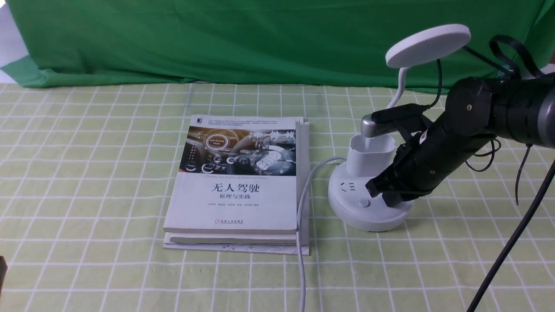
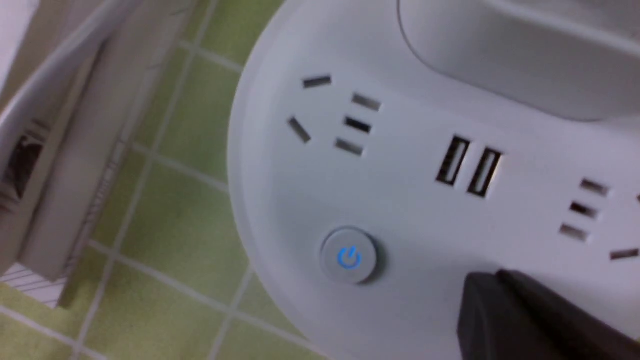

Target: Turn on the table lamp on the green coffee tablecloth with your hand.

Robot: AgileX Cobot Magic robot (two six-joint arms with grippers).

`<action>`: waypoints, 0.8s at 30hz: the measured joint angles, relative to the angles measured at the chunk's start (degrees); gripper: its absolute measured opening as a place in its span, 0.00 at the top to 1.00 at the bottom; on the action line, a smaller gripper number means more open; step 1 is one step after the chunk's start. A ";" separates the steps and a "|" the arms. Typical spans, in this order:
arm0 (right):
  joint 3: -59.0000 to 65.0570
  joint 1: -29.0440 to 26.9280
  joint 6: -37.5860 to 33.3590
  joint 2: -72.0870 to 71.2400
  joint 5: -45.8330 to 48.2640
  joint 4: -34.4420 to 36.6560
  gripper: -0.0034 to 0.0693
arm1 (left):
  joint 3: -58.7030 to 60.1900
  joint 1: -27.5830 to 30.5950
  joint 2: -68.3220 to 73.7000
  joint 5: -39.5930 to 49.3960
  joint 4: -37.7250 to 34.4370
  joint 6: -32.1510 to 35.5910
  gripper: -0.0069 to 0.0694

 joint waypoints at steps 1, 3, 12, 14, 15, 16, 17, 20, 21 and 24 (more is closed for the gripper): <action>0.00 0.00 0.00 0.00 0.05 0.00 0.91 | 0.00 0.00 0.00 0.00 0.00 0.00 0.59; 0.00 0.00 0.06 -0.27 0.04 0.06 0.91 | 0.00 0.00 0.00 0.00 0.00 0.00 0.59; 0.66 0.35 0.12 -6.49 2.50 0.25 0.91 | 0.00 0.00 0.00 0.00 0.00 0.00 0.59; 0.96 0.45 0.12 -7.22 3.31 0.30 0.91 | 0.00 0.00 0.00 0.00 0.00 0.00 0.59; 1.41 0.60 0.12 -7.82 3.75 0.30 0.91 | 0.00 0.00 0.00 0.00 0.00 0.00 0.59; 2.12 0.63 0.12 -8.41 4.02 0.32 0.91 | 0.00 0.00 0.00 0.00 0.00 0.00 0.59; 3.02 0.63 0.23 -9.19 4.17 0.40 0.91 | 0.00 0.00 0.00 0.00 0.00 0.00 0.59; 7.01 0.63 0.82 -12.74 4.23 0.45 0.91 | 0.00 0.00 0.00 0.00 0.00 0.00 0.59; 8.95 0.63 1.23 -14.88 4.17 0.45 0.91 | 0.00 0.00 0.00 0.00 0.00 0.00 0.59; 13.95 0.70 2.07 -21.63 4.12 0.45 0.91 | 0.00 0.00 0.00 0.00 0.00 0.00 0.59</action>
